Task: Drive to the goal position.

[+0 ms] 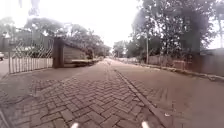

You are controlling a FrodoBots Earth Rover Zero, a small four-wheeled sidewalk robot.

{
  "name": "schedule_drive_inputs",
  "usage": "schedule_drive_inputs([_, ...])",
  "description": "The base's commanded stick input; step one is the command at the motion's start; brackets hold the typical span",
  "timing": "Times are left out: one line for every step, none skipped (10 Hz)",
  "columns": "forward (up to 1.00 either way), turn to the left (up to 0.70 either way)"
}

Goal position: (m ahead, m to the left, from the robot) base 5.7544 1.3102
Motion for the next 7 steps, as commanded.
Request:
schedule_drive_inputs([0.50, 0.00])
schedule_drive_inputs([0.50, 0.00])
schedule_drive_inputs([0.50, 0.00])
schedule_drive_inputs([0.50, 0.00])
schedule_drive_inputs([0.50, 0.00])
schedule_drive_inputs([0.50, 0.00])
schedule_drive_inputs([0.50, 0.00])
